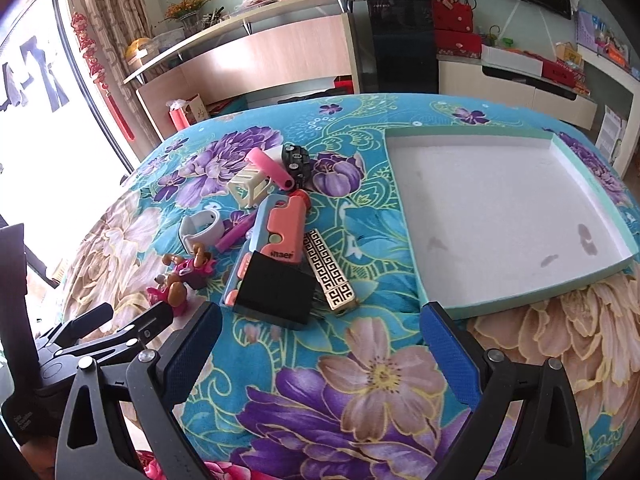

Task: Organize rigid objects
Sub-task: 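Grasp the black charger with the right gripper while the left grasps the pink-helmet figure, then carry both items over the white tray while the left gripper releases the figure inside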

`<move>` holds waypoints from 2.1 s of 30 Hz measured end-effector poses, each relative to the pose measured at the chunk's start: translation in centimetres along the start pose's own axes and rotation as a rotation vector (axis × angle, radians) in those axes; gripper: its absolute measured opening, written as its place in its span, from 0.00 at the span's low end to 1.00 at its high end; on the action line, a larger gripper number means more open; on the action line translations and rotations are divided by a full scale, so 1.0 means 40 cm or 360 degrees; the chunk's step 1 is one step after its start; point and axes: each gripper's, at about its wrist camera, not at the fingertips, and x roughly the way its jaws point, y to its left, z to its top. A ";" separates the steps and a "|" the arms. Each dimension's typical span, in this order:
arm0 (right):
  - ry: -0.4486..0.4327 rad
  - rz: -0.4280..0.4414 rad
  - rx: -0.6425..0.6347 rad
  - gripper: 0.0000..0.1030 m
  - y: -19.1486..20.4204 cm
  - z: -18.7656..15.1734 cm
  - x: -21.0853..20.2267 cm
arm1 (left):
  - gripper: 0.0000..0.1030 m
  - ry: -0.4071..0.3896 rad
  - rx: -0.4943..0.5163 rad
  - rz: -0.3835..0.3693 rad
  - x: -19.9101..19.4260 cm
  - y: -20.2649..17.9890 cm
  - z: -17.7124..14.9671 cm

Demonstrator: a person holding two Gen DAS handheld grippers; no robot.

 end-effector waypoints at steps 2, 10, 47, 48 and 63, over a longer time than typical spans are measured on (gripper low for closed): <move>0.0027 0.0034 0.0012 0.96 0.005 0.005 0.015 | 0.95 0.0008 0.0010 -0.0002 0.011 0.000 0.002; 0.0106 0.0130 0.0054 0.95 0.021 0.014 0.076 | 0.91 -0.0005 0.0066 -0.0012 0.035 -0.004 0.014; 0.0088 0.0255 0.0182 0.58 0.012 0.012 0.109 | 0.49 -0.0038 0.0123 -0.0131 0.047 -0.015 0.022; 0.0076 0.0261 0.0185 0.58 0.011 0.013 0.102 | 0.49 -0.0049 0.0123 -0.0135 0.039 -0.016 0.023; -0.0190 0.0046 0.0228 0.58 -0.079 0.144 0.030 | 0.49 -0.0152 0.0149 -0.0214 -0.005 -0.143 0.159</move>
